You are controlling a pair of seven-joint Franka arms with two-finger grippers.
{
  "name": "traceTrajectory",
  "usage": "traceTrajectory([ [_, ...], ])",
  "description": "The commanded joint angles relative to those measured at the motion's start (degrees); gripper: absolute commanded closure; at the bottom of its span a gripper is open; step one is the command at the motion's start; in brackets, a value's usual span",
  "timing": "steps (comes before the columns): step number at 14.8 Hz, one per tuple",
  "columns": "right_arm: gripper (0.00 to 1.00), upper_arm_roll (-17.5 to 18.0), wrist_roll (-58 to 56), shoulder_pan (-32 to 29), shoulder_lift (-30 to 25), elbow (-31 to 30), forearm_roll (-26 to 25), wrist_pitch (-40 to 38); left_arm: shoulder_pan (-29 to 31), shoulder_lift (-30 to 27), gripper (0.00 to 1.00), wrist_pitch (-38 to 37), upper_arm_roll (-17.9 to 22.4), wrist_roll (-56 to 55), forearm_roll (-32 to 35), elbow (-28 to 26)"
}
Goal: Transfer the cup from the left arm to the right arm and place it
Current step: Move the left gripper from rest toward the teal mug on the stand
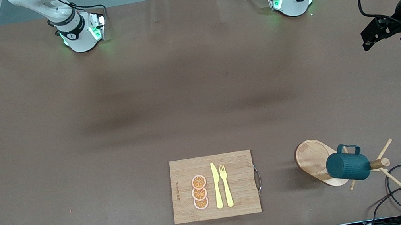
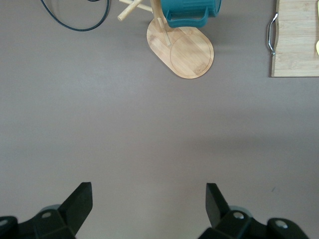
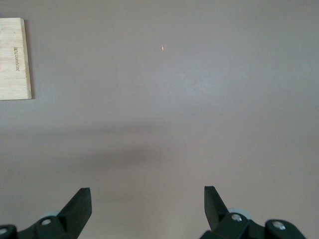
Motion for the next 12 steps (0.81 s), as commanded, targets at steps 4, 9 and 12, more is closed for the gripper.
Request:
traceTrajectory([
  [4, 0.0, 0.01, 0.23, 0.26, -1.28, -1.48, -0.4, 0.46, 0.55, 0.99, 0.0, -0.04, -0.06, 1.08, 0.03, 1.55],
  [9, 0.0, 0.01, 0.23, 0.26, -1.28, -1.48, -0.4, 0.46, 0.64, 3.81, 0.0, -0.57, 0.21, 0.56, -0.14, 5.42],
  [12, 0.0, 0.01, 0.23, 0.26, -1.28, -1.48, -0.4, 0.46, 0.47, 5.91, 0.0, -0.57, 0.21, 0.2, -0.58, 6.65],
])
